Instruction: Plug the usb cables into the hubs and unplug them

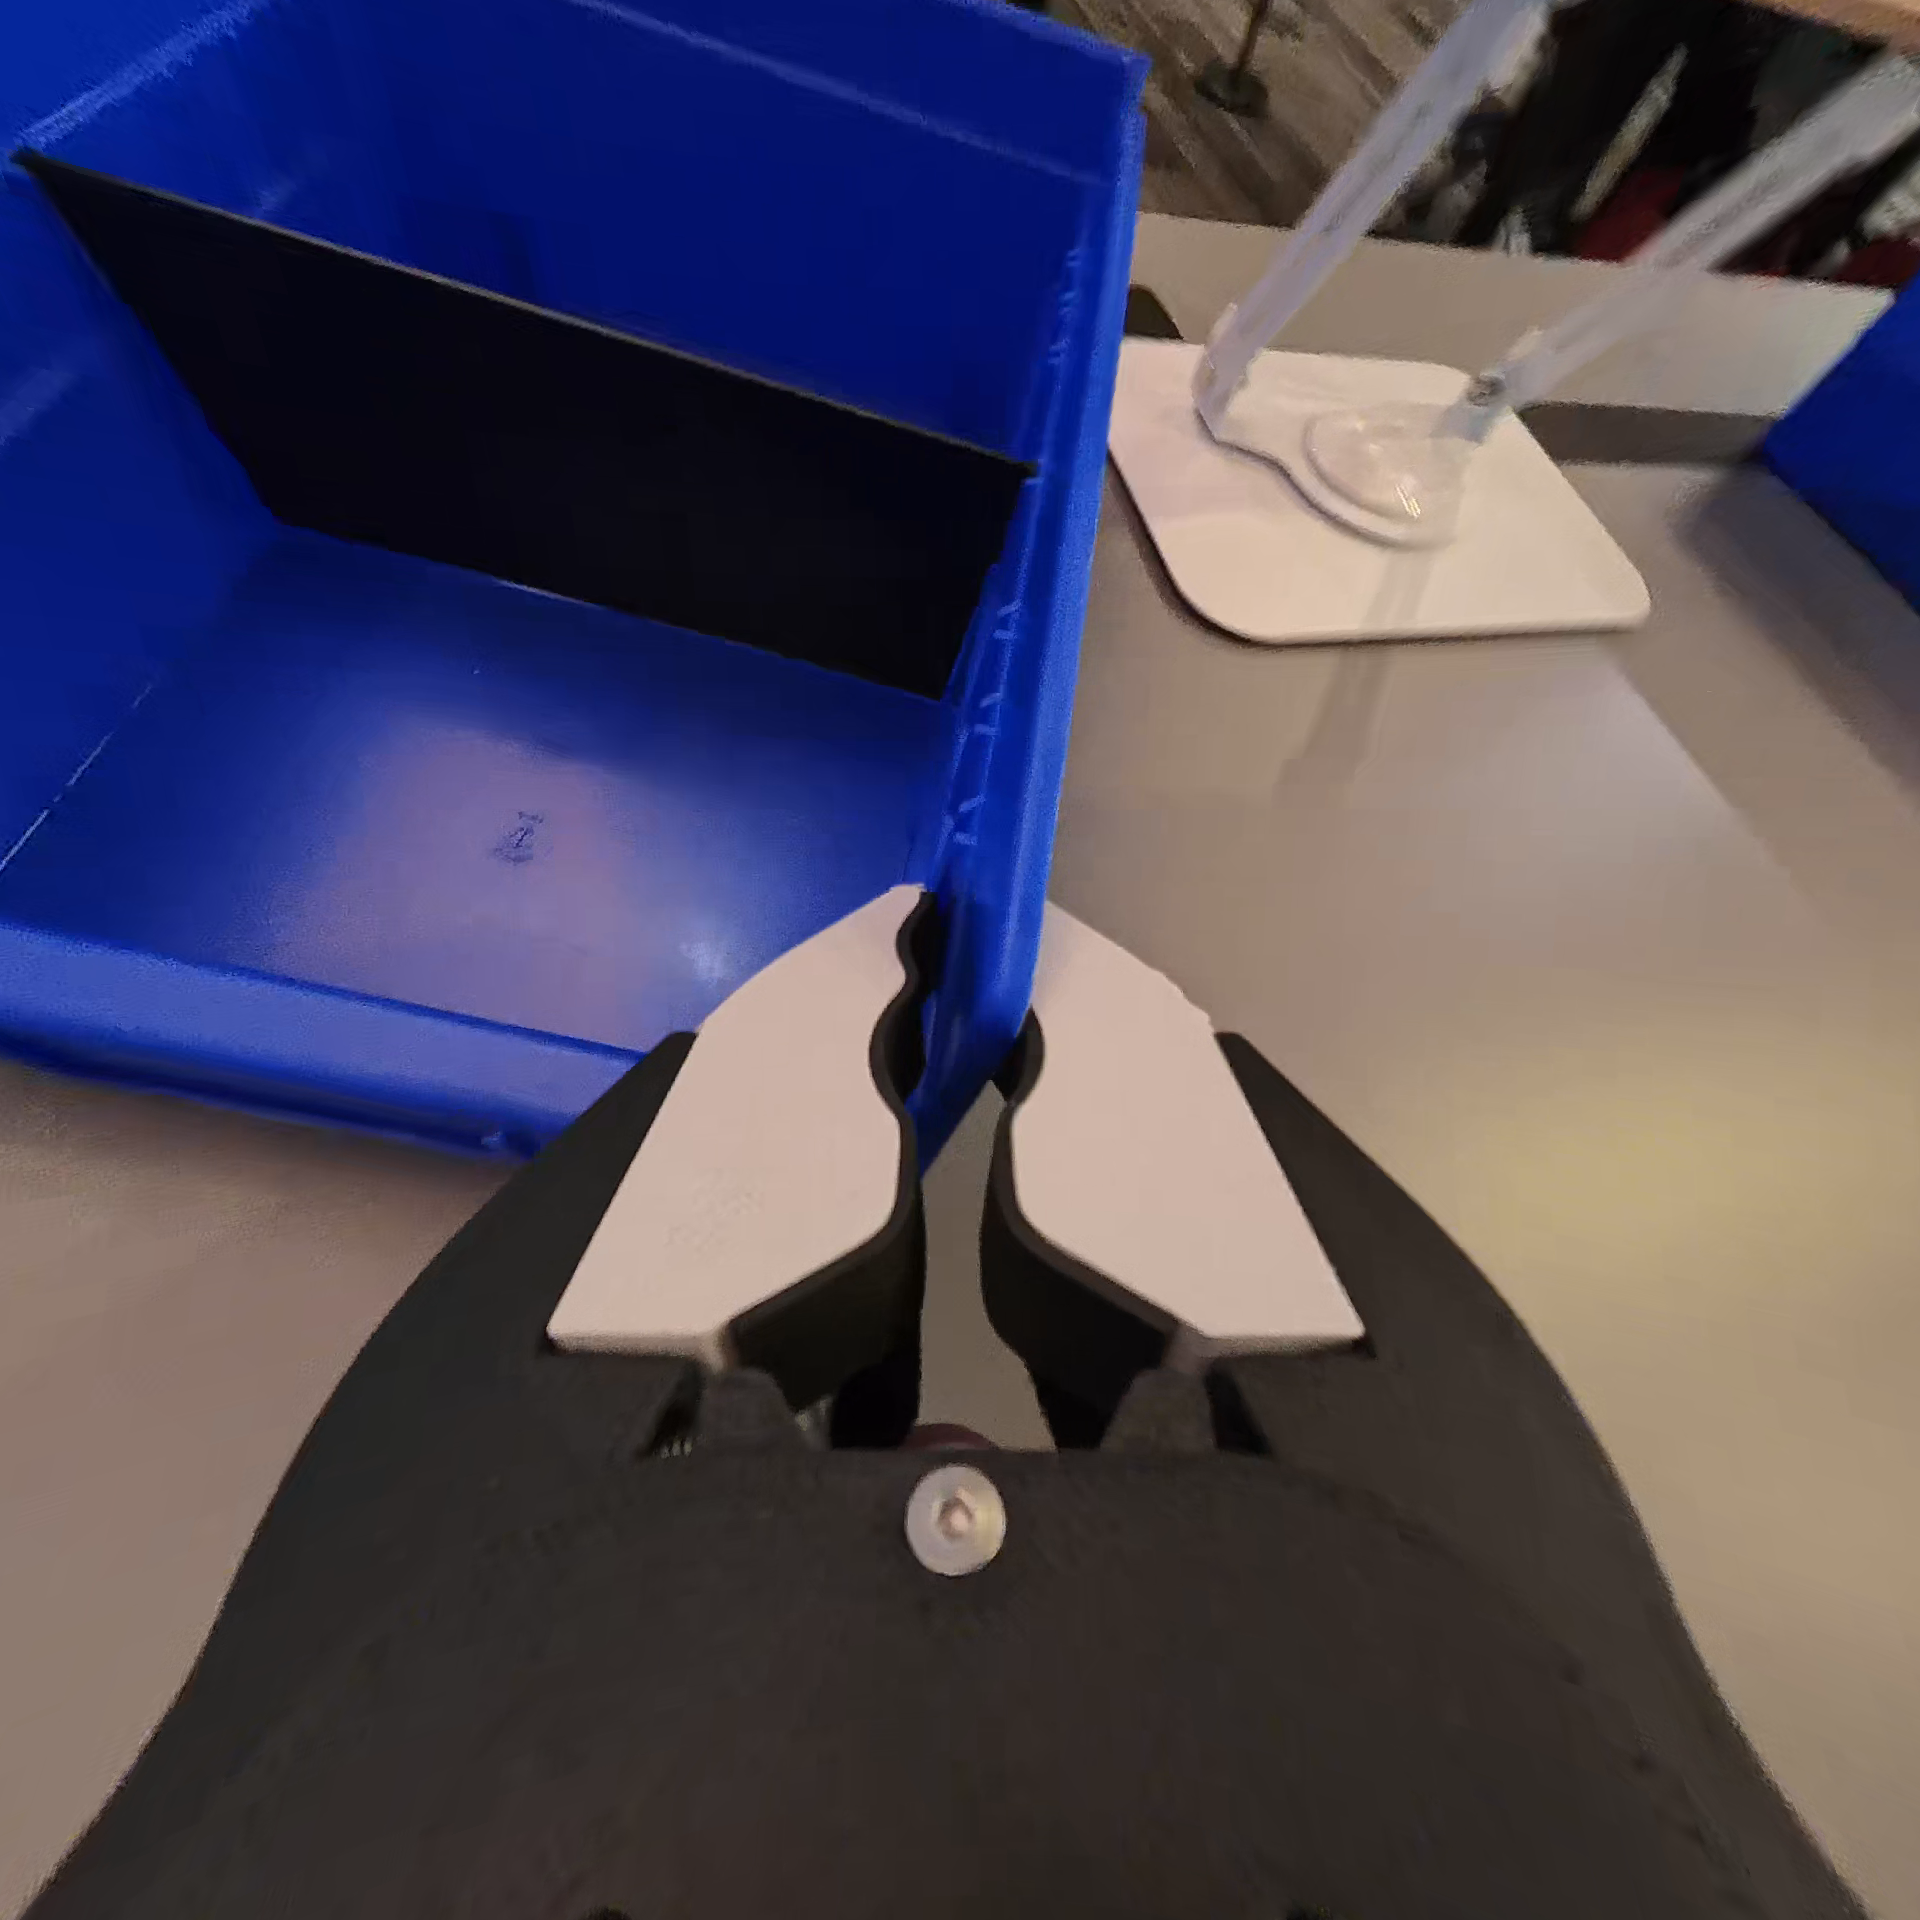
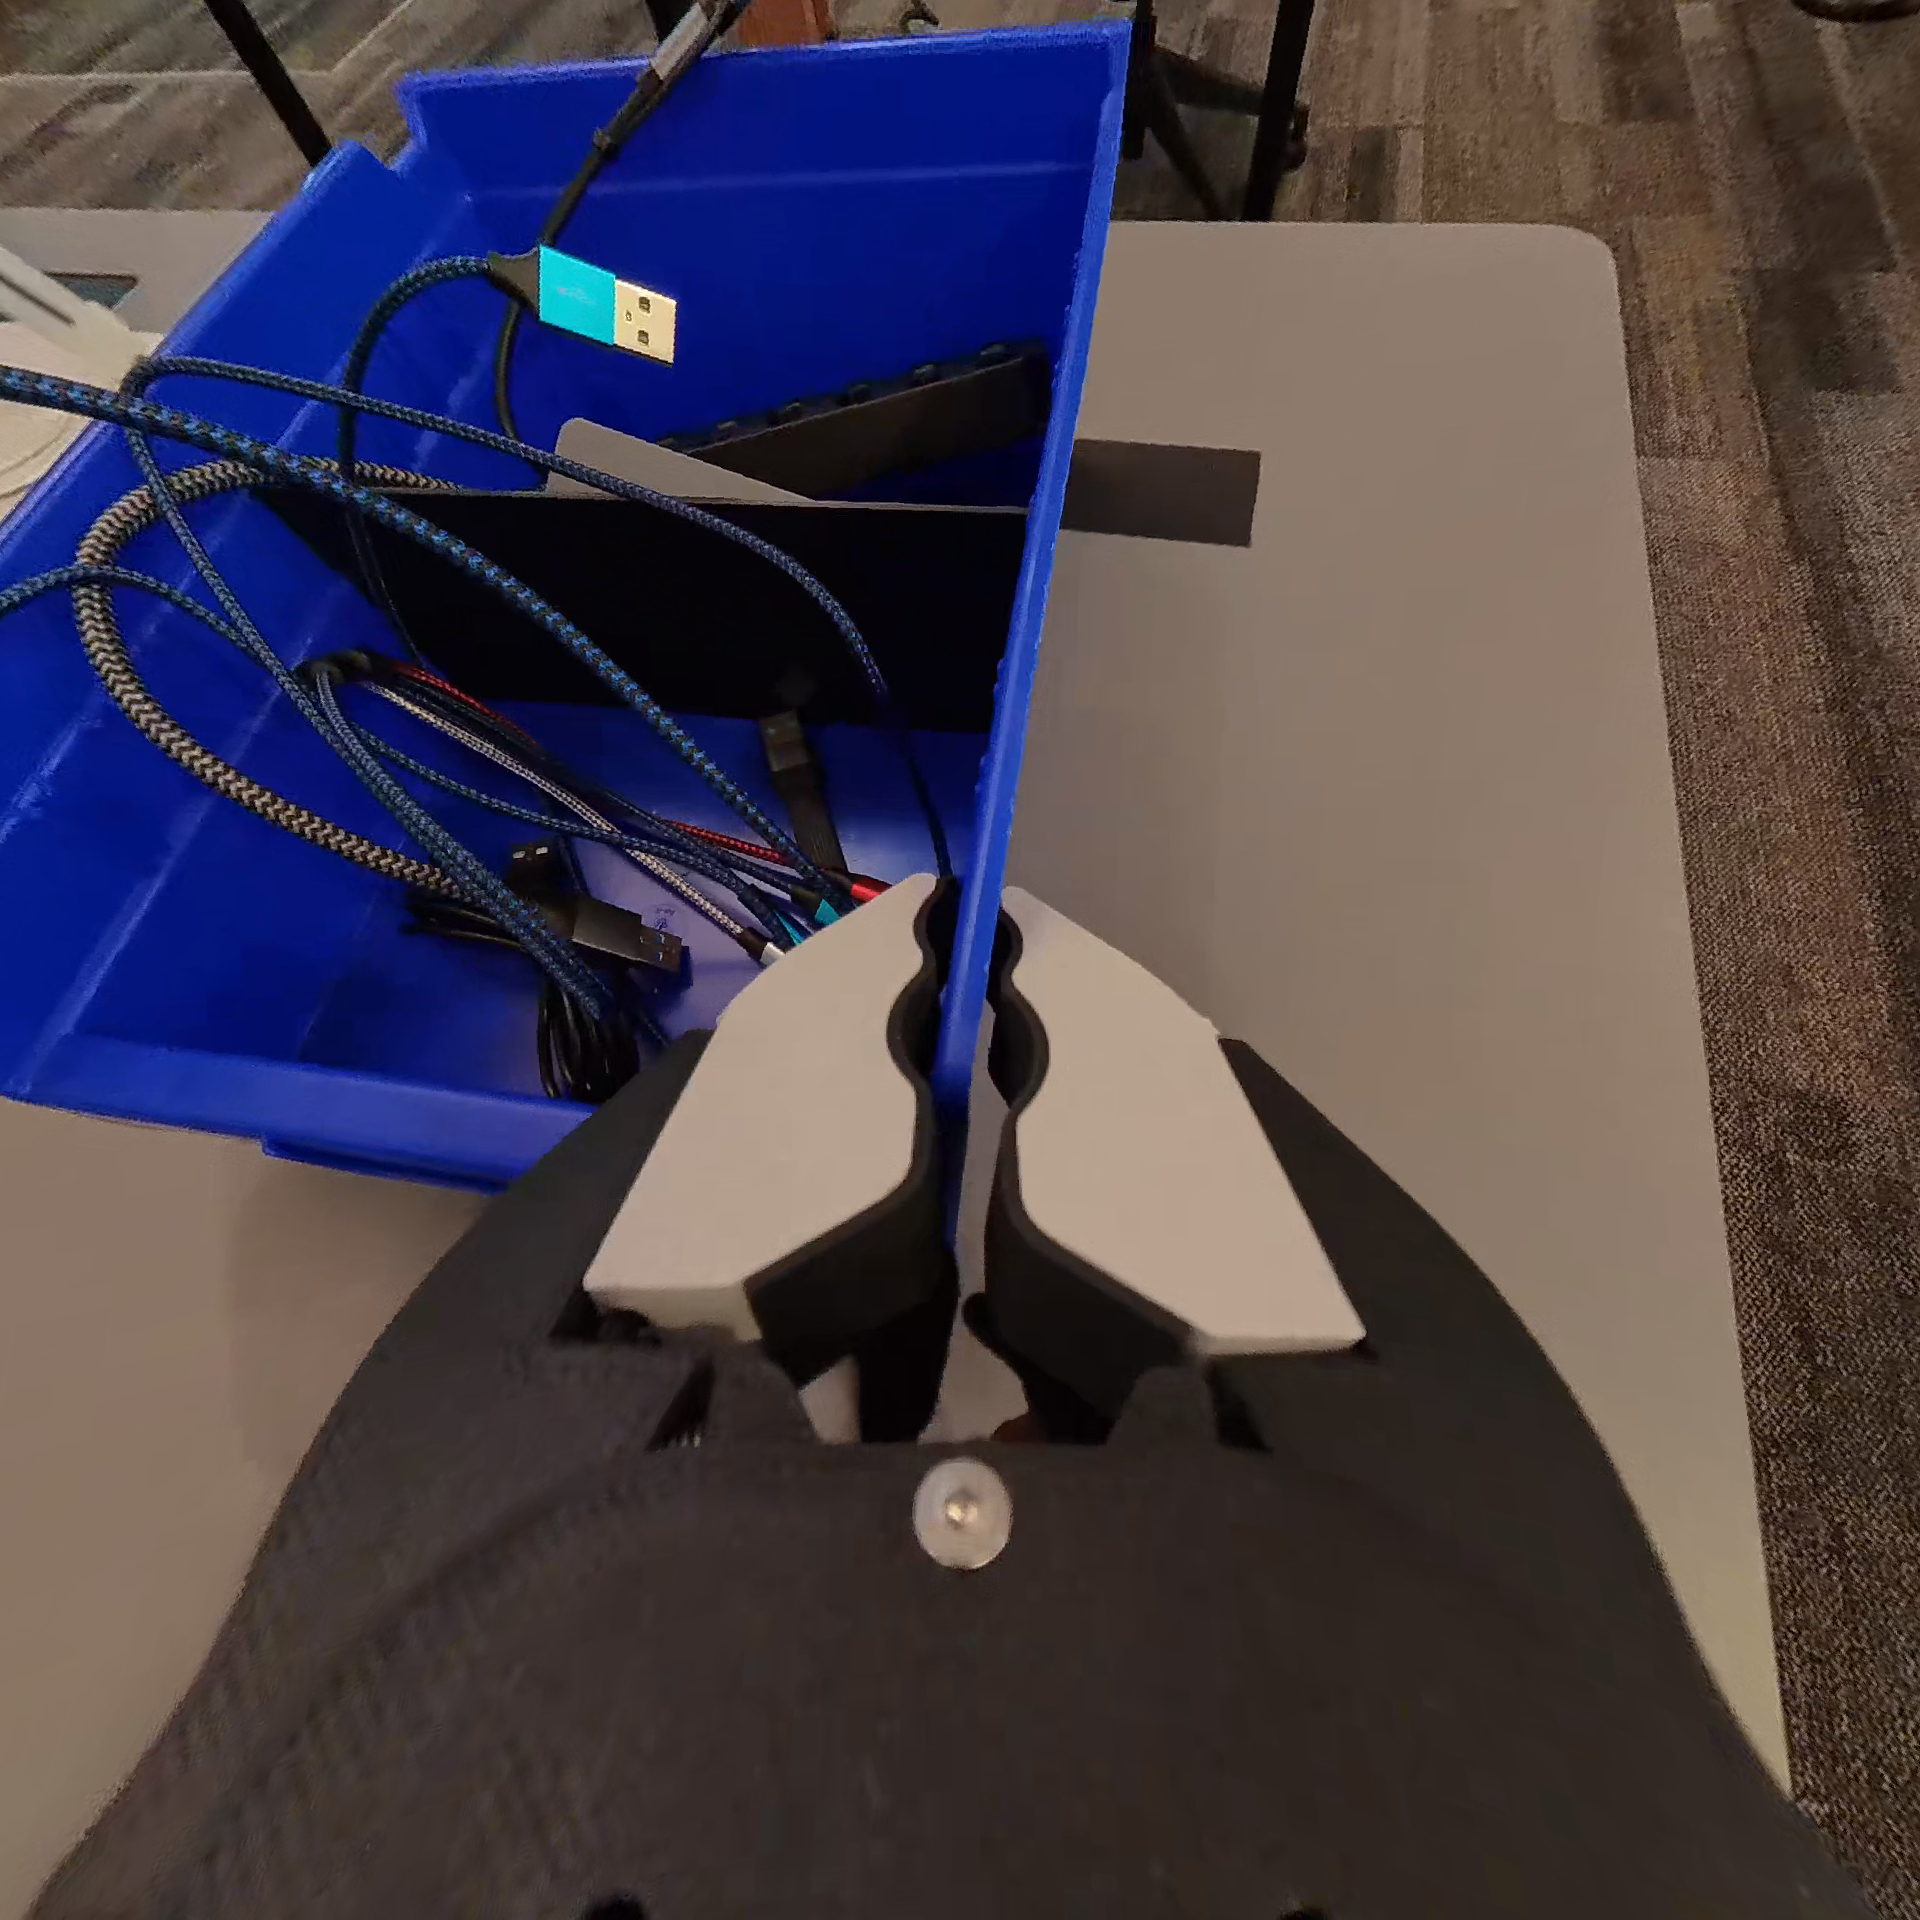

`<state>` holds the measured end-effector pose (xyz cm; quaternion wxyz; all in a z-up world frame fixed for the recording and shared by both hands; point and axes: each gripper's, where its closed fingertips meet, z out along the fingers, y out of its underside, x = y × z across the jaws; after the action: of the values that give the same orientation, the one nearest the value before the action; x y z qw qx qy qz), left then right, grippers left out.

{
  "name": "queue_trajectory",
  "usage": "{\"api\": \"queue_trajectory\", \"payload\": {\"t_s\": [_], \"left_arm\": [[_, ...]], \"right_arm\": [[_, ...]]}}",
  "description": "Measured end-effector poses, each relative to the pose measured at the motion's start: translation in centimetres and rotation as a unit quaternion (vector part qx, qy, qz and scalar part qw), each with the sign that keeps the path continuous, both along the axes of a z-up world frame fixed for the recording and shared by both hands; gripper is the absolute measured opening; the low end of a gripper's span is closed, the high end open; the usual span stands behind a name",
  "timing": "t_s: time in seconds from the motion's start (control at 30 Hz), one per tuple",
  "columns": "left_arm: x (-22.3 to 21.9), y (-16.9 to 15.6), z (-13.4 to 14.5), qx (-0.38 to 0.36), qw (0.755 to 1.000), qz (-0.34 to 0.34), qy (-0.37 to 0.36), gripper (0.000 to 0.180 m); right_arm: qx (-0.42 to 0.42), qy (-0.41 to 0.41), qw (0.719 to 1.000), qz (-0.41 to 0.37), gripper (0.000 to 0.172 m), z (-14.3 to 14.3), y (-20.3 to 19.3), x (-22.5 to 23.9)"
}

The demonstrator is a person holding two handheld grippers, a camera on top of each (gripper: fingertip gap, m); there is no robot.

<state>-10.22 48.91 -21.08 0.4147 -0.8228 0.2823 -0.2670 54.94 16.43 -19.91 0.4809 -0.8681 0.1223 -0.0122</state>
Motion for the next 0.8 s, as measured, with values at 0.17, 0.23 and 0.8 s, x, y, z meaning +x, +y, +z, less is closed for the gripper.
{"api": "queue_trajectory", "payload": {"t_s": [0.17, 0.23, 0.8], "left_arm": [[-3.1, -6.3, 0.0, -0.011, 0.995, -0.096, 0.032, 0.006], [-4.7, -9.5, 0.1, -0.011, 0.989, -0.142, 0.038, 0.006], [-13.6, -35.4, 0.7, -0.089, 0.831, -0.548, 0.035, 0.01]], "right_arm": [[-0.011, 0.001, 0.999, 0.049, 0.003, -0.1, -2.4, -2.5], [-0.014, 0.004, 0.996, 0.085, 0.003, -0.1, -3.3, -3.9], [-0.044, 0.036, 0.907, 0.417, 0.004, -0.2, 2.8, -16.9]]}}
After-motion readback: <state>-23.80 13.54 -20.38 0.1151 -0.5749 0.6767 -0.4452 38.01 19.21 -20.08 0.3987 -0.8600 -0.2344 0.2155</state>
